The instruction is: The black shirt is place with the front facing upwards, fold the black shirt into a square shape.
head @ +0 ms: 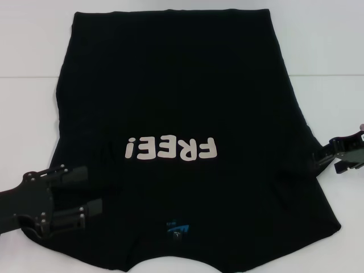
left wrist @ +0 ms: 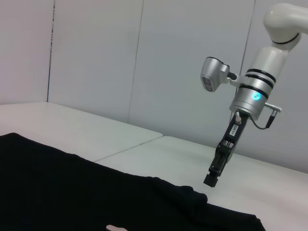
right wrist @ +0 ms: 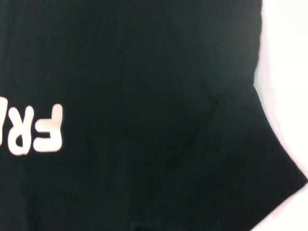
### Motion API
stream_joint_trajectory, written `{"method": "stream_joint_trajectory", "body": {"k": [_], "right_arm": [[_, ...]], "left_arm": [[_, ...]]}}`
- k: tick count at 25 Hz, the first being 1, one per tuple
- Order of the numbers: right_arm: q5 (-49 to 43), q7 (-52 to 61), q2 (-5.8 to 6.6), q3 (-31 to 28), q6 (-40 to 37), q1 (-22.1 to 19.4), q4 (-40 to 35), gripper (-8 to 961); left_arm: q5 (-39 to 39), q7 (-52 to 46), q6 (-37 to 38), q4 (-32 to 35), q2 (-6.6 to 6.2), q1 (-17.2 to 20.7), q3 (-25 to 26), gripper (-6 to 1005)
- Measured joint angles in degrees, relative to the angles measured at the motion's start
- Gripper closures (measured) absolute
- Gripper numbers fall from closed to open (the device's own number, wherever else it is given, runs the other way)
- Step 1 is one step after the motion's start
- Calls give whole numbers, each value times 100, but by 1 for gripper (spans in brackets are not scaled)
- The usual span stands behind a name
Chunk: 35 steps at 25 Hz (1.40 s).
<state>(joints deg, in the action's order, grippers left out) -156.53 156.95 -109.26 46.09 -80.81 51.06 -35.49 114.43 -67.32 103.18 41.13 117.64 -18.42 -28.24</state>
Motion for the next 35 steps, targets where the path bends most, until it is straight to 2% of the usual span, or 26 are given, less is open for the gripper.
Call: {"method": "stream_joint_trajectory", "body": {"k": [6,11,16,19,21,24,25,26,27,28,31,34,35], "right_arm": [[225,-46,-9,-173,120,-105,1,197],[623,-137,162,-1011,59,-485,-3,197],[1924,-461,354,-1952,-222,-1234,132,198],[3145,-1053,394,-2435,-445,-1748,616,198],[3670,-1380,377,-2524,-533,-1975,944,198],[4013,-1872,249,-2561,-633,-2259,1358,199],[4013,-1872,249,-2561,-633,-2259,1358,199],[4148,-2242,31,-2742,-677,-2495,1522,199],[4222,-2395,-85,-2866,-703,-2616,1573,187],[4290,-2483,-147,-2956,-725,-2688,1584,176],[4659,-2945,-485,-3531,-863,-3157,1622,141],[4829,-3134,-670,-3936,-852,-3509,1629,14],[4829,-3139,-700,-4001,-817,-3600,1641,15]], "left_arm": [[0,0,1,-5,3,0,15,196],[0,-92,7,-25,-3,-5,22,195],[-34,-225,37,-19,-12,-19,56,195],[-61,-227,54,-30,-13,-22,112,195],[-67,-228,55,-34,-13,-33,155,195],[-70,-228,55,-71,15,-78,376,195],[-72,-229,57,-94,22,-90,481,195],[-75,-229,59,-137,26,-101,593,195],[-77,-229,61,-176,27,-111,705,194],[-79,-228,63,-210,28,-120,803,193],[-80,-201,59,-285,29,-141,1090,193],[-80,-191,30,-293,22,-179,1291,193],[-80,-189,17,-307,13,-198,1362,193]]}}
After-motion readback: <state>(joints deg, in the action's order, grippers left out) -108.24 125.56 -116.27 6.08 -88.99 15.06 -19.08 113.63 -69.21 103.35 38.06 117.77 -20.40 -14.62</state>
